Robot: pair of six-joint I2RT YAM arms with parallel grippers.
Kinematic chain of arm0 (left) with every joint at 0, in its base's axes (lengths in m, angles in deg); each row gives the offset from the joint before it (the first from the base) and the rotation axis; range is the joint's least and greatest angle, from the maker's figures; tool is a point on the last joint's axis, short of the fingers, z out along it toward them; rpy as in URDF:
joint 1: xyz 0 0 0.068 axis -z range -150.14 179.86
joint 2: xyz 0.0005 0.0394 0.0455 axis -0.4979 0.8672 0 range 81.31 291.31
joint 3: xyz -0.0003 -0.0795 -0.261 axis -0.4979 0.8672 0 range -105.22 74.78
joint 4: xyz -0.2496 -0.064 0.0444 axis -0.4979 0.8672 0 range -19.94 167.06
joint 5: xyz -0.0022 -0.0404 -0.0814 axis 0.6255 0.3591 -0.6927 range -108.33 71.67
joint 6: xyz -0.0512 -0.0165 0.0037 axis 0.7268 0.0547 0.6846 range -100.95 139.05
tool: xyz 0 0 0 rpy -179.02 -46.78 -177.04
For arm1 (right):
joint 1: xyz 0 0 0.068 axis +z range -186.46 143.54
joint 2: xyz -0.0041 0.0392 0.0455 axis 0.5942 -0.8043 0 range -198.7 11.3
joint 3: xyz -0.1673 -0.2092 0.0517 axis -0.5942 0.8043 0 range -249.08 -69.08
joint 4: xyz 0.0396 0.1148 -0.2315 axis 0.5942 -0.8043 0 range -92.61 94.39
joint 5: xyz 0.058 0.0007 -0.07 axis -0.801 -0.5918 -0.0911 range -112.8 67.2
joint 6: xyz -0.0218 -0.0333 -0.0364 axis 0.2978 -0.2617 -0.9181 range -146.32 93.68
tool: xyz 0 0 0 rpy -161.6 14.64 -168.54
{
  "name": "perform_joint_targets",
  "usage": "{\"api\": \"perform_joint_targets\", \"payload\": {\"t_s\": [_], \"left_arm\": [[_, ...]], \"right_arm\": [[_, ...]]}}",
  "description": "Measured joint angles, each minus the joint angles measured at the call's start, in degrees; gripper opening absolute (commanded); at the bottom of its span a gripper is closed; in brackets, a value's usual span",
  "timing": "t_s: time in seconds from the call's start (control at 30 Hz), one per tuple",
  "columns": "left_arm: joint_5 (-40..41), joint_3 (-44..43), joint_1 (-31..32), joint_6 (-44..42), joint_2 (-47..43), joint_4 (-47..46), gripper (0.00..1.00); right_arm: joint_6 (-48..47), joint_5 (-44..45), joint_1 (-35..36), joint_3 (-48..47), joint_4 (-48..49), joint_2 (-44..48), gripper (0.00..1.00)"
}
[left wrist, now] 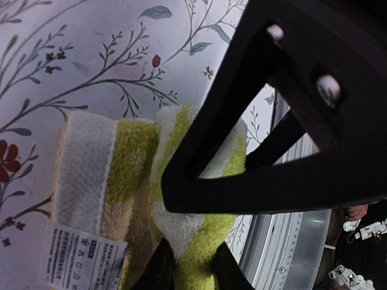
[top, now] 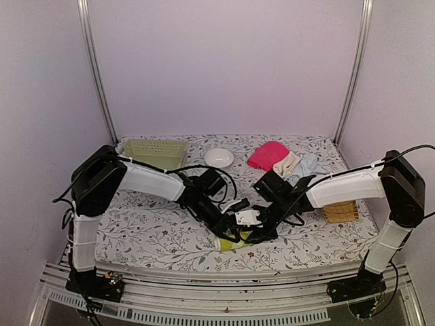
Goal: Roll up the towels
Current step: Roll the towel at the center of the board.
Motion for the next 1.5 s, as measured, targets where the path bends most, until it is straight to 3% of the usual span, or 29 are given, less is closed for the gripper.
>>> {"api": "perform_joint_targets", "payload": {"t_s": [0.13, 0.27, 0.43, 0.77, 0.83, 0.97, 1.1, 1.23, 1.5], "left_arm": [[-0.70, 0.00, -0.33, 0.09, 0.28, -0.13, 0.26], [-0.46, 0.55, -0.59, 0.04, 0.17, -0.72, 0.42], [3.32, 8.41, -0.85, 0.55, -5.68, -5.81, 0.54], [22.08, 37.18, -0.13, 5.25, -36.41, -20.90, 0.60], [27.45, 41.48, 1.64, 4.98, -41.83, -22.91, 0.66], [39.15, 45.64, 9.90, 1.92, -48.00, -24.61, 0.65], [48.39, 44.92, 17.18, -3.87, -46.99, -24.92, 0.62], [54.18, 39.67, 21.49, -10.16, -39.63, -23.85, 0.62], [60.63, 30.91, 24.57, -21.55, -27.63, -23.10, 0.62]], "right_arm": [[-0.26, -0.70, 0.17, -0.11, 0.68, -1.05, 0.22], [-0.35, -2.67, 0.09, -1.29, 0.07, -2.49, 0.08], [-0.17, -6.97, 0.02, -4.48, -1.90, -5.27, 0.06], [1.22, -19.21, -2.01, -16.22, -14.40, -14.60, 0.06], [1.62, -21.70, -2.95, -19.21, -17.46, -17.25, 0.06], [2.47, -27.10, -5.05, -25.57, -24.52, -23.02, 0.06], [2.91, -31.06, -6.34, -29.92, -29.79, -27.19, 0.06], [3.39, -32.68, -6.75, -31.08, -31.69, -28.55, 0.06], [4.02, -33.22, -6.78, -31.30, -32.57, -28.89, 0.07]]}}
